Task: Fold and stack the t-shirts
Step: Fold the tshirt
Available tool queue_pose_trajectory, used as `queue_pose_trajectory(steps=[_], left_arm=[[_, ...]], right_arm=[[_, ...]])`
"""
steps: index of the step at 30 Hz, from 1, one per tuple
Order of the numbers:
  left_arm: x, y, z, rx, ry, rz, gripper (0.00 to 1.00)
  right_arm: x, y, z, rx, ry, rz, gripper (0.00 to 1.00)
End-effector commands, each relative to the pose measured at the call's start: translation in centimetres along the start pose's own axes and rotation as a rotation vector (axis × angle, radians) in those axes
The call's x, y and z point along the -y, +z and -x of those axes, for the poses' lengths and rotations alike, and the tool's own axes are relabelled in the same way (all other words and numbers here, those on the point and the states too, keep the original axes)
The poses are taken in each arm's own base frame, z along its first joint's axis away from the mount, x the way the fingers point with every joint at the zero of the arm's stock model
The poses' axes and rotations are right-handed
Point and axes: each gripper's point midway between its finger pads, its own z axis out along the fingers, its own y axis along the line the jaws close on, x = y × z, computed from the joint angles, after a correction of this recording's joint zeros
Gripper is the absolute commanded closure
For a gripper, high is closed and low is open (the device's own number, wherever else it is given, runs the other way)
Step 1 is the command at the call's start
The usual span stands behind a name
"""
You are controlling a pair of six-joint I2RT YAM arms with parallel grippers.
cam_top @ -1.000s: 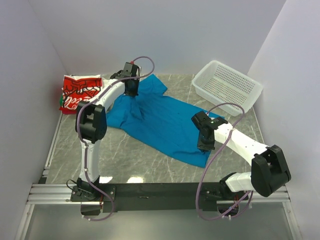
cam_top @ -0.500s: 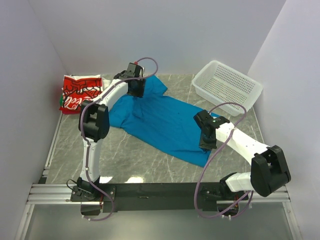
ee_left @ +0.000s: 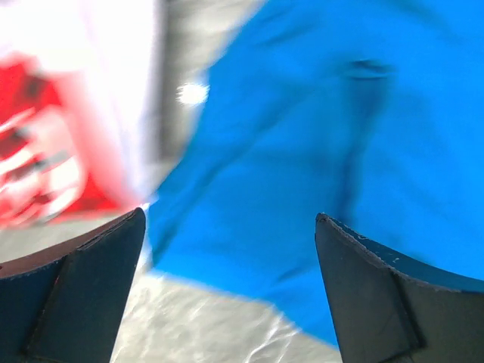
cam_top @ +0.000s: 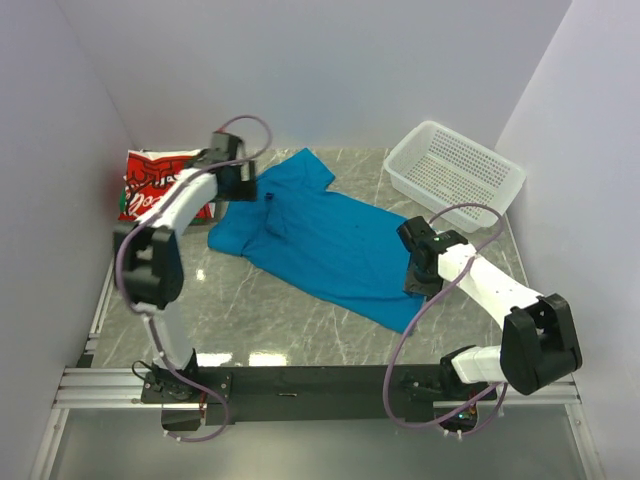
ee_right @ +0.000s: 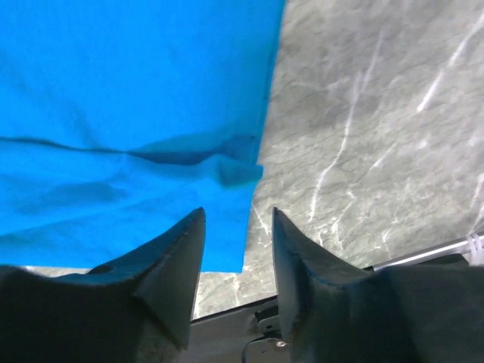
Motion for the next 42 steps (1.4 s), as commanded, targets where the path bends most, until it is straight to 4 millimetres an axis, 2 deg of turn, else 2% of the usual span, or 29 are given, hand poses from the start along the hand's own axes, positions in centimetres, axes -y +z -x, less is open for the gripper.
queue_pose_trajectory(steps=[1,2,3,6,7,8,9,10,12,14,17,18,20,25,29,35,42], left_arm=[[-4.4,-3.0,-1.3,0.016,-0.125,0.043,0.01],[-4.8,-4.2,-1.4,0.034,-0.137,0.039,0.01],[-5.7,-3.9,-3.3,0.001,-0.147,0.055,0.01],[-7.5,-4.9,-5.0,-0.014,-0.198,0.089,0.01],[-8.1,-4.7,-6.4,-0.044,-0.224,0.106,0.01],[-8.7,-5.1,-6.6,-0.037,-0.244,0.113,0.01],[-10.0,-5.1,-7.0,-0.041,-0.279,0.134,0.01],[-10.6,-4.9,-8.0,-0.056,-0.300,0.143,0.01],[-11.7,-5.1,-8.1,-0.047,-0.348,0.123,0.03],[-11.6,-4.7,-8.6,-0.058,-0.360,0.095,0.05],[-11.0,-3.5,-9.4,-0.101,-0.369,0.063,0.13],[-10.5,-3.2,-9.5,-0.109,-0.374,0.040,0.19],[-10.1,-2.4,-10.1,-0.133,-0.384,0.027,0.22],[-9.3,-1.4,-9.8,-0.120,-0.412,-0.017,0.29],[-9.0,-0.7,-10.1,-0.136,-0.427,-0.031,0.31],[-8.4,-0.6,-10.6,-0.137,-0.433,-0.057,0.33],[-7.8,-0.1,-11.5,-0.157,-0.442,-0.070,0.34]], right_arm=[[1.1,-0.7,1.0,0.057,0.025,-0.024,0.49],[1.2,-0.9,1.1,0.065,0.028,-0.018,0.48],[0.8,-1.2,0.9,0.060,0.029,0.003,0.47],[0.4,-1.7,0.7,0.058,0.043,0.049,0.45],[0.0,-1.8,0.3,0.041,0.049,0.077,0.44],[-0.3,-2.0,0.0,0.038,0.055,0.103,0.44],[-0.6,-1.8,-0.5,0.027,0.056,0.120,0.44],[-1.0,-1.9,-1.0,0.014,0.059,0.141,0.44],[-0.9,-1.6,-1.8,0.000,0.059,0.142,0.44],[-1.0,-1.3,-2.6,-0.014,0.062,0.148,0.44],[-1.0,-1.2,-3.3,-0.024,0.061,0.153,0.44],[-0.9,-1.0,-3.6,-0.032,0.057,0.147,0.44],[-0.9,-1.1,-4.1,-0.033,0.056,0.150,0.44],[-1.0,-1.1,-5.2,-0.048,0.066,0.159,0.44],[-1.0,-0.5,-6.4,-0.075,0.064,0.153,0.44],[-1.1,0.1,-7.0,-0.093,0.049,0.136,0.44],[-1.7,0.6,-7.1,-0.100,0.046,0.141,0.44]])
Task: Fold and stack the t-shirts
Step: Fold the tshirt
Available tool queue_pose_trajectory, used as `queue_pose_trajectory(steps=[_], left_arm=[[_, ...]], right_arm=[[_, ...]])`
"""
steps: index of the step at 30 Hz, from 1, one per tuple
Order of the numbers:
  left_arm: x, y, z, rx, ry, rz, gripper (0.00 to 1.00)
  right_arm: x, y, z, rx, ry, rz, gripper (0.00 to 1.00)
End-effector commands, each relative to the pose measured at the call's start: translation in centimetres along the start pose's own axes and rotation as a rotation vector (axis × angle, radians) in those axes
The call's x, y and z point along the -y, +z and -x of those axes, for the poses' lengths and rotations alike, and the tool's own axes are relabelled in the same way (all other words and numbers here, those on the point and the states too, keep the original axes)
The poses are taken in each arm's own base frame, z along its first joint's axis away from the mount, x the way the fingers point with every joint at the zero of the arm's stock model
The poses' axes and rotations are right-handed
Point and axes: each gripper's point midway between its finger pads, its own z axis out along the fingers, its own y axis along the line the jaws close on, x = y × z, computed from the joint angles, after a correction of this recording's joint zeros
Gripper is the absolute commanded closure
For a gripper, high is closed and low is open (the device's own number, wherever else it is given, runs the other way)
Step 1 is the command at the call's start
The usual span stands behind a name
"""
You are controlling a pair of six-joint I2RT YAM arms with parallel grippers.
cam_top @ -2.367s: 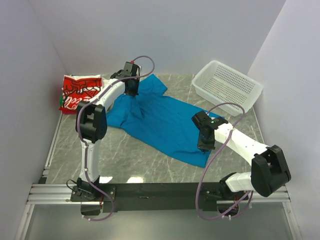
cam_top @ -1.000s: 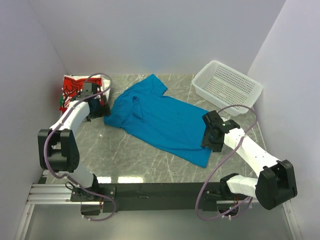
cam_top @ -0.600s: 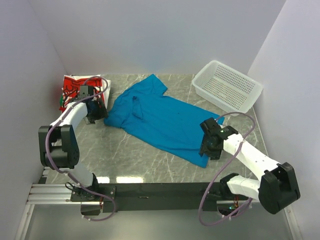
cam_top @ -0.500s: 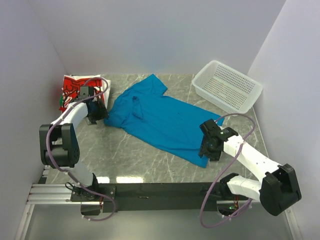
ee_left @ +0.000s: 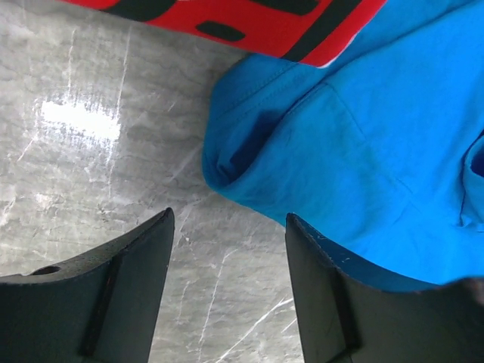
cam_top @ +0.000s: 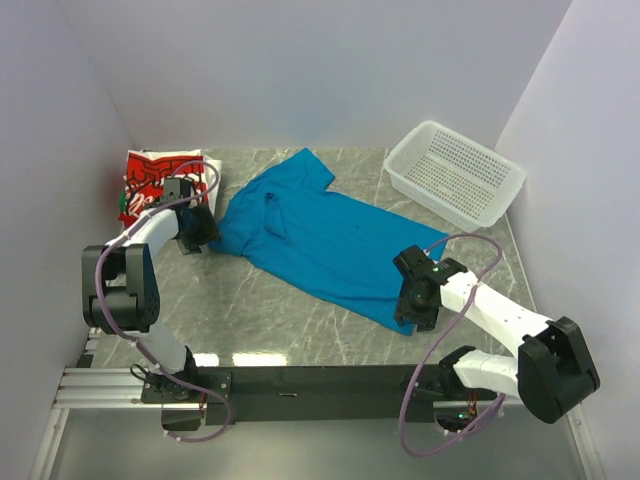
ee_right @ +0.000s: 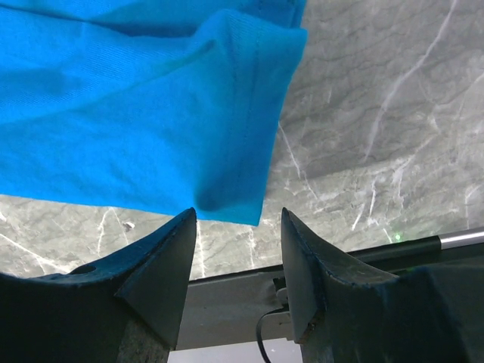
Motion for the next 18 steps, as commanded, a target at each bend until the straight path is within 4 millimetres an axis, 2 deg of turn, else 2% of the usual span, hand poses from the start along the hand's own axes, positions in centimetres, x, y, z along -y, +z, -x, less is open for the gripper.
queue_pose_trajectory(steps=[1,5,8,16,18], left_arm=[[1.1,0.2,0.7,0.032,-0.005,-0.034,0.35],[1.0,1.2,0.4,0.011,-0.006,-0.010,0.38],[0.8,1.5,0.4,0.011,0.002,0.021,0.45],[0.1,2.7,-0.8,-0.026,0.000,0.056,0.48],[0.0,2.9,-0.8,-0.027,-0.002,0.058,0.54]], right_arm=[[-0.8,0.1,0.5,0.025,0.010,0.021,0.44],[-0.9,0.2,0.6,0.025,0.008,0.019,0.44],[-0.9,0.4,0.3,0.017,0.004,0.019,0.44],[-0.6,0.9,-0.1,0.003,0.003,-0.004,0.45],[-0.2,1.3,-0.5,-0.008,0.002,-0.019,0.45]])
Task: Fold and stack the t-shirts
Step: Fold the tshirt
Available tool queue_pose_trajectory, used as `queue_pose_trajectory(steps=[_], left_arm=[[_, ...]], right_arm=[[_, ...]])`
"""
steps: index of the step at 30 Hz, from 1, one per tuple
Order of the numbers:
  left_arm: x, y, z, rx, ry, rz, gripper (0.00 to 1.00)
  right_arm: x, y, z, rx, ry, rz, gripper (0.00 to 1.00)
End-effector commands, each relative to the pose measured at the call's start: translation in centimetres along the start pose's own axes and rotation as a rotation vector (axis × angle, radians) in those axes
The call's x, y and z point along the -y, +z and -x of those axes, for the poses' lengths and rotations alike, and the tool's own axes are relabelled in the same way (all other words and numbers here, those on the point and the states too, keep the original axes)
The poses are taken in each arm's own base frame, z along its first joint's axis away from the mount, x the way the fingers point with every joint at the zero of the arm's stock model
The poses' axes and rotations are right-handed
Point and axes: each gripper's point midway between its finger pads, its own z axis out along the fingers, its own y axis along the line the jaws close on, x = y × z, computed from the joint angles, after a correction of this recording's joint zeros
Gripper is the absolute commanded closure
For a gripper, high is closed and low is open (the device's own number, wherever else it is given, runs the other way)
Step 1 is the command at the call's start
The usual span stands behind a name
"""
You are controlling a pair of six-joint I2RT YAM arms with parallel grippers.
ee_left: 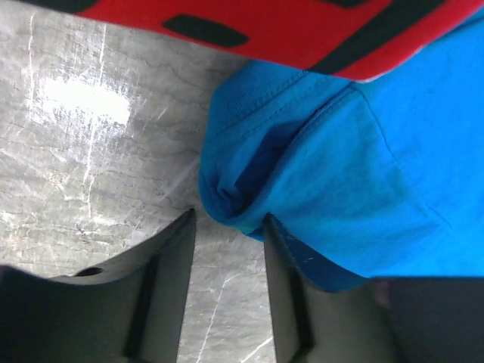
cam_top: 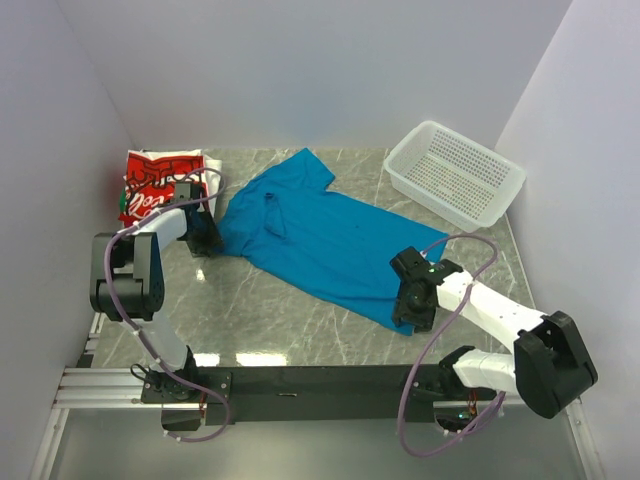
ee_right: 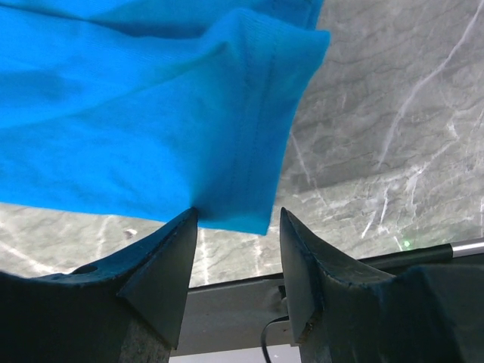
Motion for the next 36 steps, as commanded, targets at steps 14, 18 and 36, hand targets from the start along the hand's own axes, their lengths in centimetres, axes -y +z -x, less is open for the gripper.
queue_pose_trajectory(steps=[14,18,36], left_arm=[[0.8,0.9,2.0,0.026,0.006,0.003,1.00],[1.1,-0.1,2.9,0.046,0.029,-0.004,0.99],[-1.7,-2.7,5.1,0.117,0.138,0.161,0.99]], right_arm=[[0.9,1.0,0.1,0.010,0.005,-0.067,0.97],[2.0,0.5,0.2,0.025,0.000,-0.113,1.00],[3.0,-1.4,0.8,0.056,-0.007,-0.166,1.00]])
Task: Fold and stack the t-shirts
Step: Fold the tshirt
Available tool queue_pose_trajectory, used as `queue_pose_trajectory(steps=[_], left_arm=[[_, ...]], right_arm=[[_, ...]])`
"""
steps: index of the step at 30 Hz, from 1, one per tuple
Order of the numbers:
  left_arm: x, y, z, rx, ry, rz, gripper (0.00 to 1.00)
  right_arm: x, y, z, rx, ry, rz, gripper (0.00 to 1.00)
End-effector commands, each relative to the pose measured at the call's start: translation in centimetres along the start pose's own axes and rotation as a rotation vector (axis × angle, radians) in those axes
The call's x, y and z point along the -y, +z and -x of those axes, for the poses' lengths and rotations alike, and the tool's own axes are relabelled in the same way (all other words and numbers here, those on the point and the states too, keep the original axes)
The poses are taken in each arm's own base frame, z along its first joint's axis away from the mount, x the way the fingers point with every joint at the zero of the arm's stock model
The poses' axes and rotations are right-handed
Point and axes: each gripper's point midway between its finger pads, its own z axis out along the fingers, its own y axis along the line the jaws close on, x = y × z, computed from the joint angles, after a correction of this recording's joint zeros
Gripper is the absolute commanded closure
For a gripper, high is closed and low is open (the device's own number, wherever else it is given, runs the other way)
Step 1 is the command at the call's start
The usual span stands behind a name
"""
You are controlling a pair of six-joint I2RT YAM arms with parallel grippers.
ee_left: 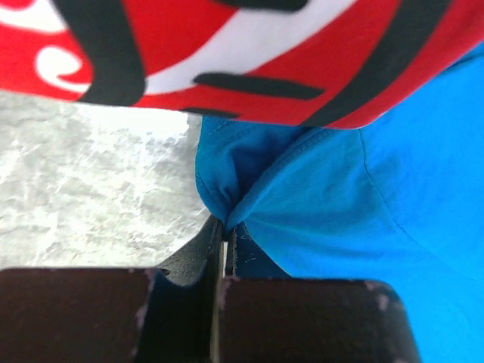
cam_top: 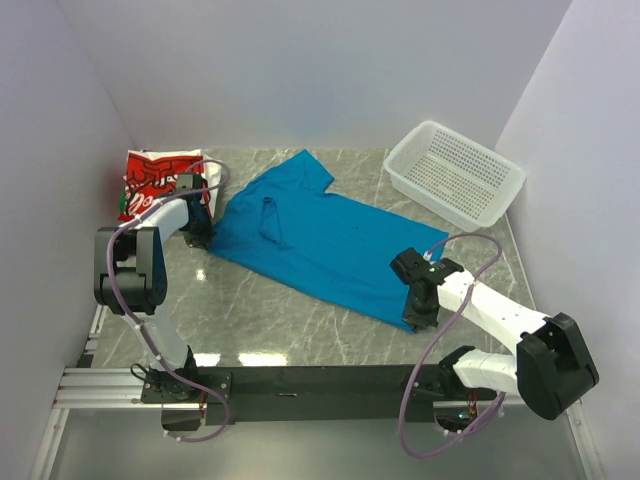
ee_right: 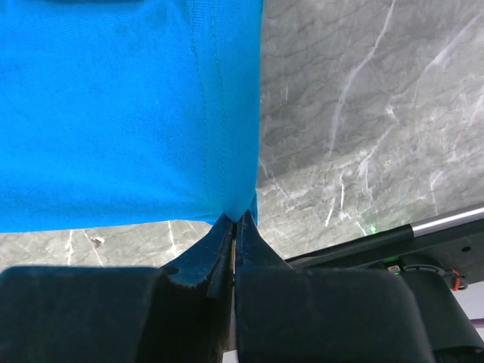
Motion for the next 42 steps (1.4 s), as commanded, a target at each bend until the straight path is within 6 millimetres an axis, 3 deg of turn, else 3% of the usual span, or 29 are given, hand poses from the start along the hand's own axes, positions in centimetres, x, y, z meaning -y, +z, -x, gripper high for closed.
queue_pose_trajectory(steps=[1,6,10,14,16,18,20,21,23,26,29,32,36,42], left_arm=[[-1.2,-2.4,3.0,0.100,0.022,0.063,1.00],[-1.7,-3.5,3.7,0.135,0.028,0.088,0.94],[-2.3,-3.7,3.4,0.131,0.023,0.114,0.82],[-2.6,-4.3,3.5,0.137,0.014,0.129,0.54],[-2.5,-4.8,3.6,0.143,0.013,0.123,0.45],[-2.2,-5.6,3.8,0.158,0.007,0.104,0.36],[0.2,-6.4,3.6,0.174,0.052,0.062,0.30],[1.0,-7.0,3.6,0.186,0.061,0.041,0.29],[4.0,-8.0,3.3,0.209,0.093,-0.011,0.24],[8.3,-9.8,3.1,0.227,0.097,-0.102,0.20],[11.9,-11.0,2.9,0.241,0.106,-0.180,0.16],[14.0,-9.8,2.3,0.188,0.102,-0.227,0.17],[15.0,-6.6,1.4,0.130,0.101,-0.232,0.21],[16.9,-4.6,1.0,0.096,0.110,-0.281,0.30]], right_arm=[[1.0,-1.1,1.0,0.043,-0.016,-0.067,1.00],[1.7,-1.3,1.2,0.052,-0.028,-0.107,1.00],[2.0,-1.4,1.2,0.054,-0.034,-0.121,1.00],[2.0,-1.4,1.1,0.051,-0.042,-0.122,1.00],[2.0,-1.4,1.1,0.049,-0.043,-0.122,1.00],[1.9,-1.5,1.0,0.047,-0.048,-0.115,0.86],[1.6,-1.7,1.0,0.045,-0.052,-0.105,0.70],[1.3,-2.0,1.1,0.050,-0.051,-0.088,0.56],[1.1,-2.5,1.2,0.056,-0.053,-0.074,0.41],[0.4,-3.8,1.9,0.078,-0.050,-0.041,0.29],[-0.3,-5.0,2.8,0.104,-0.045,-0.006,0.27],[-1.1,-5.5,3.2,0.116,-0.045,0.028,0.27],[-1.6,-5.6,3.2,0.110,-0.050,0.050,0.27],[-2.2,-5.4,2.7,0.096,-0.057,0.087,0.27]])
